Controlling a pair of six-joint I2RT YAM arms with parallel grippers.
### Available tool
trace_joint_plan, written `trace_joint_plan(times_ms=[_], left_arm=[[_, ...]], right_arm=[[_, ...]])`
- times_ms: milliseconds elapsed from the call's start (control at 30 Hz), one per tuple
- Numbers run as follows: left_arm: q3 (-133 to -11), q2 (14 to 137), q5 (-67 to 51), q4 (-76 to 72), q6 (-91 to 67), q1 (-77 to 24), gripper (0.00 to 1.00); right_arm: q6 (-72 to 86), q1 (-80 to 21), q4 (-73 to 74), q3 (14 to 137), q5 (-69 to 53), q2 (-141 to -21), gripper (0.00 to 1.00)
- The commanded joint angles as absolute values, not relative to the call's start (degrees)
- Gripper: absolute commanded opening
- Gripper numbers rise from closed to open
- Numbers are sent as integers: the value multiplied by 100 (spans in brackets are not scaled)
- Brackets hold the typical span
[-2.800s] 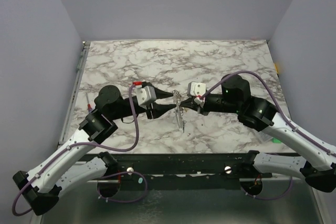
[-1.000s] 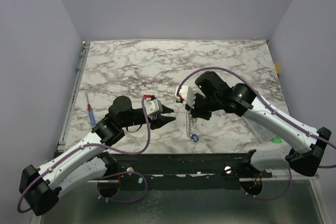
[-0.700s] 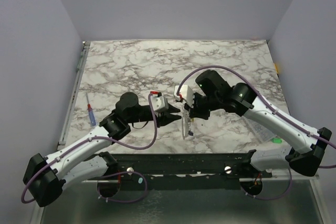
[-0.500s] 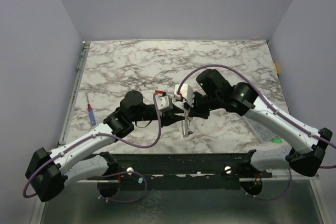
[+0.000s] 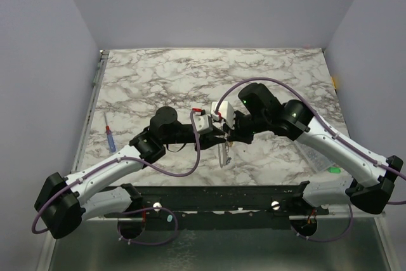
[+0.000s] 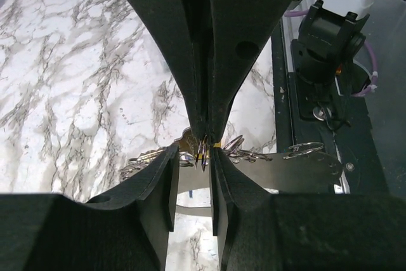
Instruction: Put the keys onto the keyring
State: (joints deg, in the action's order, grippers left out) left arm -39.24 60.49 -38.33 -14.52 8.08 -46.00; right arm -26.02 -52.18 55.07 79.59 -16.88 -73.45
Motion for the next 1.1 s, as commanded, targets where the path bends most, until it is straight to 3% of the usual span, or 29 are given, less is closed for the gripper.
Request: trace_joint_plan(times_ms=[0, 267, 367, 567, 600, 700, 767, 1067], left_arm=[[-4092, 6123, -4043, -1577, 984, -4632, 29], [-4120, 6176, -4134, -1631, 998, -4640, 17], [-4117, 6219, -4194, -1665, 1023, -4638, 0], [-4082, 6072, -4019, -1704, 1108, -4649, 0], [-4064, 6015, -3991, -1731, 1129, -4649, 0], [-4002, 5896, -3976, -1803, 1134, -4649, 0], [-3966, 5848, -3980, -1835, 1093, -4649, 0], [-3805, 5650, -3967, -1925, 1061, -4649, 0]], right_arm=[[-2663, -5258, 5285, 8156, -1829, -7194, 0], [-2672, -5257, 5234, 8105, -1846, -7167, 1], [-2672, -5257, 5157, 8088, -1848, -7134, 1], [-2533, -5256, 4629, 7852, -1473, -6824, 1], [-2499, -5258, 4562, 7818, -1377, -6787, 3], [-2439, -5257, 4494, 7723, -1188, -6698, 32], [-2395, -5263, 4489, 7687, -1106, -6667, 41], [-2330, -5256, 4647, 7612, -1460, -6557, 45]])
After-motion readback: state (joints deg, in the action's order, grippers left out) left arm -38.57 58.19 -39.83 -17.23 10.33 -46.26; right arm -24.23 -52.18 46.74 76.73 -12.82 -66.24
